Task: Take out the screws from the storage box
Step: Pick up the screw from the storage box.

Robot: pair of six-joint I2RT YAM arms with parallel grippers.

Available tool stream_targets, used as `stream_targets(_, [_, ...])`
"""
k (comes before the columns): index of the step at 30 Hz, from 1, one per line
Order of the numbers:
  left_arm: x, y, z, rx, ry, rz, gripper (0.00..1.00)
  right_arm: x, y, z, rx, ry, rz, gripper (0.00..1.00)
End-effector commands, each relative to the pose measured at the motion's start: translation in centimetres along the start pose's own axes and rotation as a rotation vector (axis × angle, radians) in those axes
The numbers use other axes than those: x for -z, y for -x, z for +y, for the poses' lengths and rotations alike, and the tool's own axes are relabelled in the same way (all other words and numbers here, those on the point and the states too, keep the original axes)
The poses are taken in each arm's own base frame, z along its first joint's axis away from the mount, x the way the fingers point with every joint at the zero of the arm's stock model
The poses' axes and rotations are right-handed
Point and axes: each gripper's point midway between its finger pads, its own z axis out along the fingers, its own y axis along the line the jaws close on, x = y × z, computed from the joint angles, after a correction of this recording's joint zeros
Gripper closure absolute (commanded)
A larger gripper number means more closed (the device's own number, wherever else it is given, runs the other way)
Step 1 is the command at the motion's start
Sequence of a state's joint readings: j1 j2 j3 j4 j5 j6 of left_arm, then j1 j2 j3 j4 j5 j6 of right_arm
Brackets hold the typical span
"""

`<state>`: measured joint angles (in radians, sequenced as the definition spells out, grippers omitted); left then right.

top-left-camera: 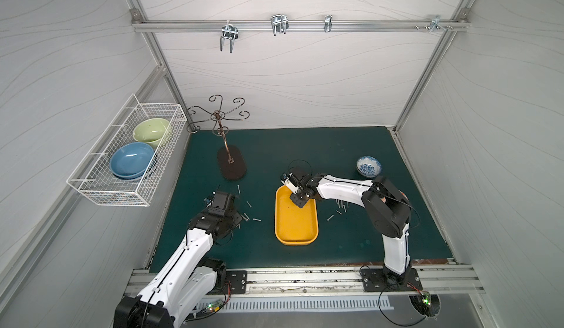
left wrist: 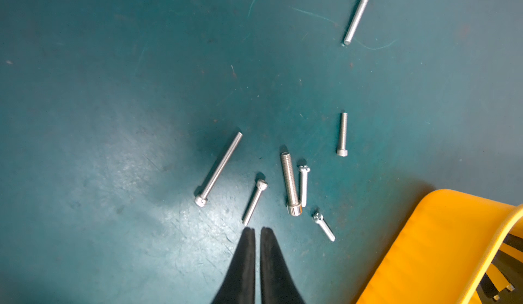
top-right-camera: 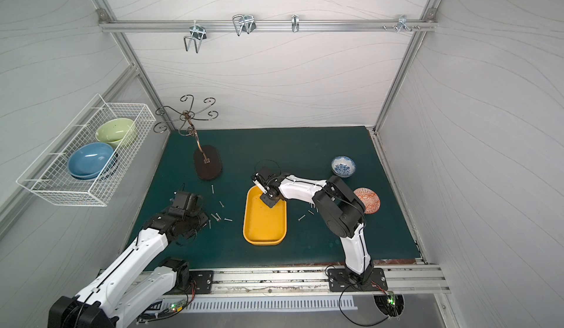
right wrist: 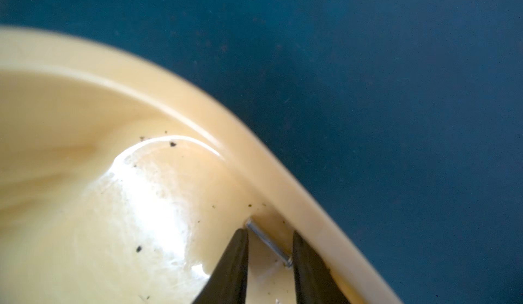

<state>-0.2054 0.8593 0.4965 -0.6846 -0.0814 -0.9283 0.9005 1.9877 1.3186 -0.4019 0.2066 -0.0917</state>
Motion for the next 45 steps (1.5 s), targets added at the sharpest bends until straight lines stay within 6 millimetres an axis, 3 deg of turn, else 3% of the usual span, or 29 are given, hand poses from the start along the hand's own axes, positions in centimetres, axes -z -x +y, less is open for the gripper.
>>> stream_targets(1, [0.0,0.3,0.2,0.007,0.009,-0.013,0.91,-1.5,-5.1,0.7,-0.037,0.025,0.151,0.7])
stream_targets(7, [0.1,0.2,0.1,0.005,0.005,-0.006,0.91,-1.7,-6.5,2.5,-0.066,0.066,0.187,0.75])
stream_targets(15, [0.8,0.4,0.1,0.009,-0.012,-0.027,0.89,-2.4,-7.0,3.0,-0.099,0.106,0.218,0.88])
stream_targets(19, [1.0,0.5,-0.1,0.002,-0.029,-0.035,0.74,-2.8,-7.1,3.1,-0.126,0.142,0.232,0.94])
stream_targets(21, [1.1,0.6,-0.2,0.002,-0.036,-0.044,0.71,-3.0,-7.0,3.3,-0.133,0.16,0.234,0.97])
stream_targets(25, [1.2,0.7,-0.2,0.004,-0.045,-0.052,0.71,-2.7,-6.3,3.3,-0.141,0.168,0.211,1.0])
stream_targets(30, [1.6,0.8,-0.5,-0.008,-0.059,-0.05,0.67,-0.6,-3.5,2.6,-0.156,0.157,0.109,1.0])
stream_targets(34, [2.6,0.8,-1.2,-0.023,-0.085,-0.039,0.56,1.7,-1.2,2.2,-0.163,0.161,0.023,1.0])
stream_targets(39, [4.4,1.1,-1.8,-0.043,-0.113,-0.044,0.19,4.1,0.8,1.9,-0.176,0.169,-0.058,1.0])
stream_targets(41, [4.9,1.3,-2.1,-0.052,-0.123,-0.05,0.11,4.8,1.3,1.8,-0.176,0.171,-0.08,1.0])
stream_targets(45, [5.6,1.5,-2.7,-0.068,-0.143,-0.05,0.07,6.5,2.2,1.6,-0.184,0.176,-0.128,1.0])
